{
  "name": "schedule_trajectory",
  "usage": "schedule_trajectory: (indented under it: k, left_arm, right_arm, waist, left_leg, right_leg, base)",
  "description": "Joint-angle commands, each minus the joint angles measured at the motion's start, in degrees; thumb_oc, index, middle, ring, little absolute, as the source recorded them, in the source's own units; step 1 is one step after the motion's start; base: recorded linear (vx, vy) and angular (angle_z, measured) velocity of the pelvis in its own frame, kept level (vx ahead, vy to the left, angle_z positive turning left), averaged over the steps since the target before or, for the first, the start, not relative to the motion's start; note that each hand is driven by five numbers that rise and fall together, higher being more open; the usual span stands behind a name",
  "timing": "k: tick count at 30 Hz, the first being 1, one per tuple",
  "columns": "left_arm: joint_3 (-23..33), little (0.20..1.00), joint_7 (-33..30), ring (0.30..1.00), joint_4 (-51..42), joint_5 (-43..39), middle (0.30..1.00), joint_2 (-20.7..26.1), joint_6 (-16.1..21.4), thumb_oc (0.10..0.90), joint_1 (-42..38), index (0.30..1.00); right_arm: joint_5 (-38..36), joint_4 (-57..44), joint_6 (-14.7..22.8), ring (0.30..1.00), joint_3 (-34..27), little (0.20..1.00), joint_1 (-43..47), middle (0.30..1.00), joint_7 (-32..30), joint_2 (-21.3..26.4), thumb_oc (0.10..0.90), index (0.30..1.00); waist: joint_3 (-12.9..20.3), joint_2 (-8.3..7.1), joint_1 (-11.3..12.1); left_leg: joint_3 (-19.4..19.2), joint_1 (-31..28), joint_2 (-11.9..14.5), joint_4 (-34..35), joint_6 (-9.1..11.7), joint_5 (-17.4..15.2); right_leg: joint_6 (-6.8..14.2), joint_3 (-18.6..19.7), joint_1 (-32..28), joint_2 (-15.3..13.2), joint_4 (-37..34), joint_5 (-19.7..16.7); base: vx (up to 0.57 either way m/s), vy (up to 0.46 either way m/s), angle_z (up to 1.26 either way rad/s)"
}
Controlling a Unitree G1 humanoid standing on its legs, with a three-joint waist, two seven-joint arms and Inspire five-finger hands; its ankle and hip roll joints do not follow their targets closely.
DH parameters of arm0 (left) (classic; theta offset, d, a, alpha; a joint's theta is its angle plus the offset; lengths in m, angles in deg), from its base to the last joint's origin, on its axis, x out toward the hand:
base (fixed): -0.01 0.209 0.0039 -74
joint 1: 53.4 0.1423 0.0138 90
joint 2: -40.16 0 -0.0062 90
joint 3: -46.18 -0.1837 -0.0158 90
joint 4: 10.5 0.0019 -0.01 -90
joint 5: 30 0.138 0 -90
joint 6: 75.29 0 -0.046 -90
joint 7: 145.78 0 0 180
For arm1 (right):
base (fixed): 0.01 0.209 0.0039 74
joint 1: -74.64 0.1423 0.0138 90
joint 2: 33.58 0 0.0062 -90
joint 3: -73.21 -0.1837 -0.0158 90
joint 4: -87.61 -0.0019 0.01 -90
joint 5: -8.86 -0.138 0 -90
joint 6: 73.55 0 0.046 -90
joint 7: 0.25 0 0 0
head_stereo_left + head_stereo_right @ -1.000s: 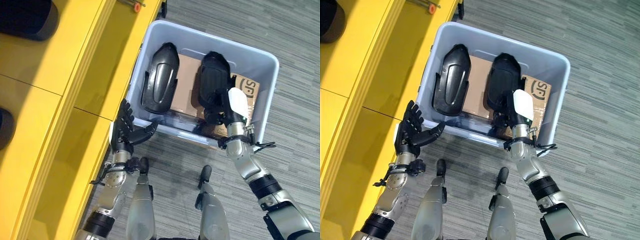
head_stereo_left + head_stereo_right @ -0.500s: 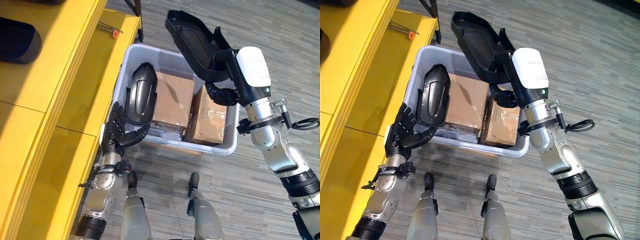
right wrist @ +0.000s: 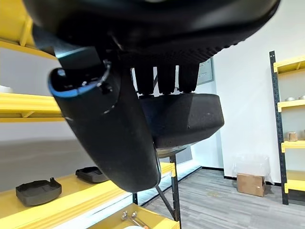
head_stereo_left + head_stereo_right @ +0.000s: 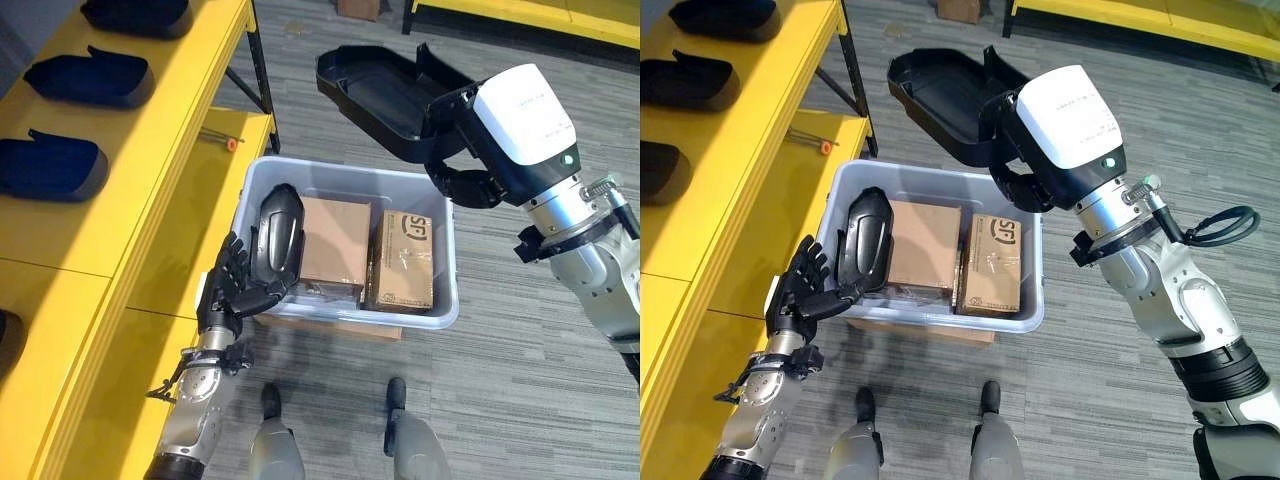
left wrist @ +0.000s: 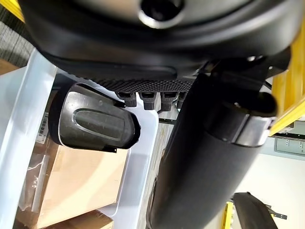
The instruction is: Move parts from the plastic box to the shelf.
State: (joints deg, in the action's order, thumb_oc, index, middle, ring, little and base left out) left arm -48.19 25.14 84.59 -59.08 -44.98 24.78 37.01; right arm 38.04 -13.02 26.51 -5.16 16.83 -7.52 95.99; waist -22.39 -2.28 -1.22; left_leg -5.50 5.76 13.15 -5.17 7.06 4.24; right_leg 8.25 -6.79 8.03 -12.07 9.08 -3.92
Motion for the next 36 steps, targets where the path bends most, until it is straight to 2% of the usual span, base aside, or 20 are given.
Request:
schedule_trajectory:
  k: [1,4,5,7,8,10,11,12,13,14,15,17,19,20,23,24,26,29,32,36]
  left_arm:
    - [1.3,1.000,0.0,1.000,-3.4,-1.8,1.000,0.8,4.9,0.900,2.9,1.000]
    - [2.0,1.000,-0.3,1.000,-3.7,-1.6,1.000,0.4,5.1,0.900,3.5,1.000]
    - [3.2,1.000,-0.6,1.000,-3.9,-2.6,1.000,-0.7,5.5,0.900,5.4,1.000]
    - [3.3,1.000,-0.7,1.000,-3.9,-2.9,1.000,-1.3,5.5,0.900,5.8,1.000]
    - [3.1,1.000,-0.6,1.000,-3.5,-2.1,1.000,-1.4,5.4,0.900,5.9,1.000]
    - [2.6,1.000,0.2,1.000,-2.9,-1.8,1.000,-1.2,5.4,0.900,5.9,1.000]
    - [2.6,1.000,0.2,1.000,-2.9,-1.8,1.000,-1.2,5.4,0.900,5.9,1.000]
    - [1.7,1.000,0.8,1.000,-2.5,-2.0,1.000,-1.4,5.2,0.900,5.6,1.000]
    - [1.0,1.000,1.2,1.000,-2.4,-2.2,1.000,-1.6,5.1,0.900,5.2,1.000]
    - [0.5,1.000,1.6,1.000,-2.3,-2.6,1.000,-1.8,4.8,0.900,4.8,1.000]
    - [-1.0,1.000,1.9,1.000,-2.5,-2.9,1.000,-2.0,4.6,0.900,3.6,1.000]
    - [-1.9,1.000,2.0,1.000,-2.6,-3.0,1.000,-2.1,4.5,0.900,2.6,1.000]
    - [-2.8,1.000,2.0,1.000,-2.8,-2.8,1.000,-1.8,4.3,0.900,1.6,1.000]
    - [-2.9,1.000,2.2,1.000,-3.2,-2.6,1.000,-2.2,4.1,0.900,1.3,1.000]
    - [-3.2,1.000,2.8,1.000,-3.6,-2.1,1.000,-2.0,4.0,0.900,1.7,1.000]
    - [-3.1,1.000,3.0,1.000,-3.2,-1.6,1.000,-1.8,4.0,0.900,2.0,1.000]
    - [-2.4,1.000,3.2,1.000,-3.6,-1.1,1.000,-1.2,4.1,0.900,2.4,1.000]
    - [-1.4,1.000,3.0,1.000,-3.7,-0.5,1.000,-1.5,4.1,0.900,3.5,1.000]
    - [-1.2,1.000,3.1,1.000,-4.0,-0.3,1.000,-1.9,4.1,0.900,4.1,1.000]
    - [-0.8,1.000,3.2,1.000,-4.7,0.8,1.000,-2.0,3.9,0.900,5.1,1.000]
  right_arm:
    - [-3.2,-2.2,1.2,0.300,-1.2,0.300,9.5,0.300,-5.4,-0.1,0.400,0.300]
    - [-3.6,-1.8,1.3,0.300,0.0,0.300,11.3,0.300,-5.6,-0.3,0.400,0.300]
    - [-4.2,-2.0,1.8,0.300,0.5,0.300,12.6,0.300,-6.5,-0.9,0.400,0.300]
    - [-4.2,-1.4,1.7,0.300,1.0,0.300,13.4,0.300,-6.9,-1.1,0.400,0.300]
    - [-4.3,-1.1,1.7,0.300,0.3,0.300,13.4,0.300,-8.0,-0.8,0.400,0.300]
    - [-3.7,-1.5,1.8,0.300,-0.5,0.300,11.8,0.300,-8.7,-0.6,0.400,0.300]
    - [-3.7,-1.6,1.8,0.300,-0.7,0.300,11.6,0.300,-8.7,-0.6,0.400,0.300]
    - [-3.6,-2.5,2.1,0.300,-2.0,0.300,9.5,0.300,-9.0,-0.7,0.400,0.300]
    - [-3.4,-3.1,2.3,0.300,-3.0,0.300,8.1,0.300,-9.3,-0.8,0.400,0.300]
    - [-3.2,-3.1,2.0,0.300,-3.8,0.300,7.0,0.300,-9.7,-1.0,0.400,0.300]
    - [-2.9,-3.6,1.6,0.300,-5.3,0.300,5.2,0.300,-10.1,-1.1,0.400,0.300]
    - [-3.0,-4.0,1.3,0.300,-6.7,0.300,3.7,0.300,-10.5,-1.4,0.400,0.300]
    - [-2.3,-4.5,0.2,0.300,-8.5,0.300,2.3,0.300,-10.8,-1.3,0.400,0.300]
    - [-2.3,-5.1,0.1,0.300,-9.5,0.300,1.5,0.300,-10.8,-1.7,0.400,0.300]
    - [-2.0,-6.1,0.0,0.300,-11.8,0.300,-1.2,0.300,-10.2,-2.4,0.400,0.300]
    - [-2.5,-6.0,-0.1,0.300,-12.8,0.300,-2.5,0.300,-10.2,-3.0,0.400,0.300]
    - [-2.2,-5.8,-0.2,0.300,-13.3,0.300,-2.7,0.300,-10.2,-3.2,0.400,0.300]
    - [-1.5,-5.5,-0.3,0.300,-12.6,0.300,-3.8,0.300,-9.5,-5.2,0.400,0.300]
    - [-1.1,-5.6,-0.3,0.300,-12.5,0.300,-4.4,0.300,-9.0,-6.0,0.400,0.300]
    - [-0.6,-5.7,-0.4,0.300,-11.9,0.300,-5.4,0.300,-8.0,-7.7,0.400,0.300]
  waist:
    - [6.8,0.28,2.1]
    - [6.1,0.77,2.4]
    - [5.0,1.36,3.8]
    - [4.7,1.95,4.1]
    - [4.1,2.70,4.8]
    - [4.0,2.36,4.7]
    - [4.0,2.33,4.6]
    - [4.2,2.24,3.9]
    - [4.5,1.82,3.0]
    - [4.8,2.01,2.2]
    - [5.3,2.16,0.6]
    - [5.4,2.39,-0.3]
    - [5.6,3.01,-1.3]
    - [6.0,3.61,-2.1]
    - [6.3,3.90,-2.2]
    - [6.0,3.70,-1.8]
    - [5.9,3.48,-1.2]
    - [7.0,2.70,0.1]
    - [7.9,2.04,0.6]
    - [9.6,0.60,1.6]
  left_leg:
    - [-0.8,1.8,6.3,-1.9,-0.3,3.1]
    - [-0.3,2.1,7.0,-1.1,0.1,5.1]
    - [0.7,3.1,7.8,1.7,1.6,10.4]
    - [1.2,4.0,7.8,3.3,1.8,12.6]
    - [-0.7,6.3,6.9,4.8,1.8,15.4]
    - [-1.9,6.8,5.4,2.2,1.1,12.8]
    - [-1.7,6.9,5.3,1.9,1.1,12.6]
    - [-2.5,6.1,4.6,-4.9,-0.2,7.3]
    - [-3.8,4.6,5.4,-9.5,0.2,3.5]
    - [-4.9,3.4,5.7,-9.3,0.1,1.8]
    - [-8.3,0.1,8.3,-13.8,0.0,-0.2]
    - [-8.6,-1.4,9.7,-15.9,0.1,-1.1]
    - [-8.8,-3.8,7.7,-12.4,-0.2,-5.2]
    - [-10.8,-4.5,6.9,-9.9,-0.6,-7.7]
    - [-12.2,-4.8,5.9,-7.3,-1.0,-8.5]
    - [-11.5,-3.8,4.1,-7.7,-1.5,-9.2]
    - [-11.6,-3.7,3.1,-7.2,-1.5,-9.4]
    - [-11.2,-4.7,-0.4,-4.1,-2.6,-9.9]
    - [-10.5,-4.6,-1.8,-3.4,-2.9,-10.2]
    - [-8.7,-3.6,-5.5,-2.4,-4.3,-10.9]
  right_leg:
    - [-4.5,-1.1,0.4,2.8,15.9,16.5]
    - [-5.4,-1.5,1.4,3.8,16.6,17.0]
    - [-6.1,-3.0,1.6,4.9,16.0,17.8]
    - [-6.7,-4.1,1.7,5.3,15.5,17.5]
    - [-7.1,-7.0,1.1,4.5,14.5,17.3]
    - [-7.2,-8.7,0.8,2.9,13.6,16.7]
    - [-7.2,-8.8,0.7,2.8,13.6,16.7]
    - [-7.4,-10.9,0.7,1.3,12.1,15.2]
    - [-7.4,-11.5,0.2,0.6,12.1,15.9]
    - [-7.3,-12.6,0.2,0.1,11.9,15.8]
    - [-7.4,-15.6,0.6,-1.5,12.8,15.2]
    - [-7.4,-16.9,1.1,-2.7,14.2,15.0]
    - [-5.8,-18.5,2.5,-5.3,16.2,13.7]
    - [-5.0,-19.2,2.5,-6.2,16.5,12.8]
    - [-3.6,-19.7,2.1,-8.2,16.6,11.2]
    - [-2.6,-20.3,1.1,-10.3,15.6,9.1]
    - [-1.4,-21.0,1.0,-12.0,14.8,7.1]
    - [0.7,-22.4,-1.1,-14.1,10.5,3.4]
    - [1.8,-23.5,-2.3,-15.2,8.3,1.5]
    - [3.9,-25.6,-4.4,-17.4,4.5,-3.0]
  base:
    - [-0.24,-0.223,0.07]
    - [-0.19,-0.194,0.01]
    - [-0.19,-0.253,-0.05]
    - [-0.20,-0.233,0.36]
    - [-0.19,-0.212,0.86]
    - [-0.17,-0.180,0.83]
    - [-0.20,-0.135,1.20]
    - [-0.15,-0.157,1.34]
    - [-0.19,-0.157,0.95]
    - [-0.13,-0.043,0.95]
    - [-0.12,0.024,1.39]
    - [-0.10,0.086,1.68]
    - [-0.07,0.205,0.82]
    - [-0.01,0.239,0.76]
    - [0.02,0.223,1.06]
    - [0.01,0.208,0.64]
    - [0.02,0.228,0.10]
    - [0.06,0.192,0.39]
    - [0.06,0.109,0.27]
    - [0.07,0.148,0.25]
